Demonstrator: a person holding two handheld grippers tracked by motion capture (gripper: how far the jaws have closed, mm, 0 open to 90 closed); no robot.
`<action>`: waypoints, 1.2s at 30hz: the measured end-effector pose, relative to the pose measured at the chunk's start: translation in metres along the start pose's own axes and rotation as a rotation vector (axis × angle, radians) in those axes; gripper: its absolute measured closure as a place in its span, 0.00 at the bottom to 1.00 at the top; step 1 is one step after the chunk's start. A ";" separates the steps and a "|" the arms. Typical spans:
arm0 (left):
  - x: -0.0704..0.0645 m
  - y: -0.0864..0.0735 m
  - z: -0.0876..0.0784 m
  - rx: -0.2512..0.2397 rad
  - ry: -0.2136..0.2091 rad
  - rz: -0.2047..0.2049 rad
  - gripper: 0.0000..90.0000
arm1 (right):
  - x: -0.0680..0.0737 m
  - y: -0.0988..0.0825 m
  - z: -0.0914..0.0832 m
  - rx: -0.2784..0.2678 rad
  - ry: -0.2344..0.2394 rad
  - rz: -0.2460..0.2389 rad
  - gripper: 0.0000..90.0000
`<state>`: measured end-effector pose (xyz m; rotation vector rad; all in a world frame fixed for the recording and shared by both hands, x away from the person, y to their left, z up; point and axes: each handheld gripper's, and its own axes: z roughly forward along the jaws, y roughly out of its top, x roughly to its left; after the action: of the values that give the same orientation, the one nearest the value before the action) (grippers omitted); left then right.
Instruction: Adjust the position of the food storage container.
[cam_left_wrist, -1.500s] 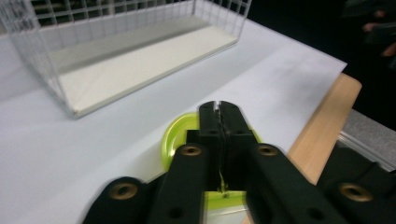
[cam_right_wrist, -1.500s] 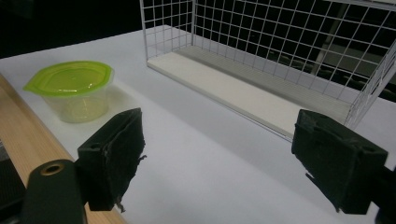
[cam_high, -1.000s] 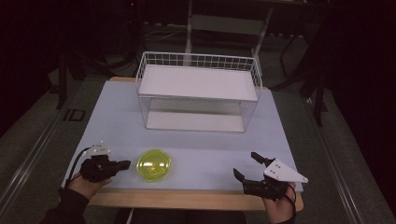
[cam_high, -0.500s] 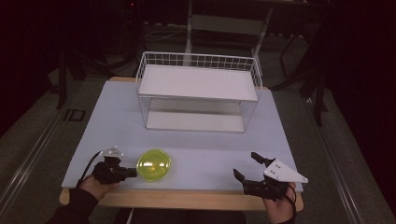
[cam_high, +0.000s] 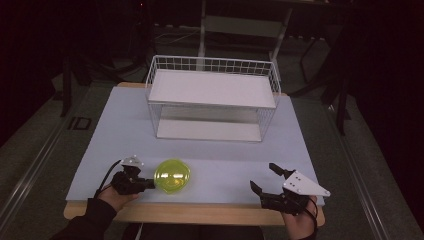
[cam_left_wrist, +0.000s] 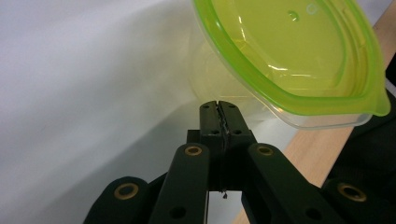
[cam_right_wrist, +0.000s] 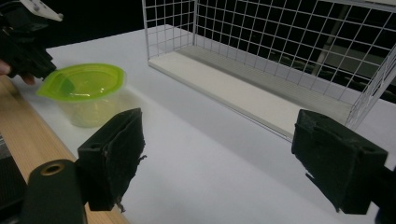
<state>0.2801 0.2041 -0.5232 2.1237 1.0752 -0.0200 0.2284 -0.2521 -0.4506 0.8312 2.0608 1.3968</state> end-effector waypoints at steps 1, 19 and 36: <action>-0.001 0.002 0.002 0.001 -0.002 0.002 1.00 | 0.000 0.000 0.000 -0.002 0.000 -0.002 0.19; -0.012 0.033 0.030 -0.027 -0.011 -0.001 1.00 | 0.000 -0.001 0.000 0.006 -0.004 -0.005 0.19; -0.035 0.018 0.030 -0.026 -0.058 -0.083 1.00 | 0.002 0.000 0.000 0.006 -0.006 -0.016 0.19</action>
<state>0.2788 0.1547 -0.5222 2.0423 1.1230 -0.1061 0.2277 -0.2508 -0.4508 0.8192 2.0634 1.3789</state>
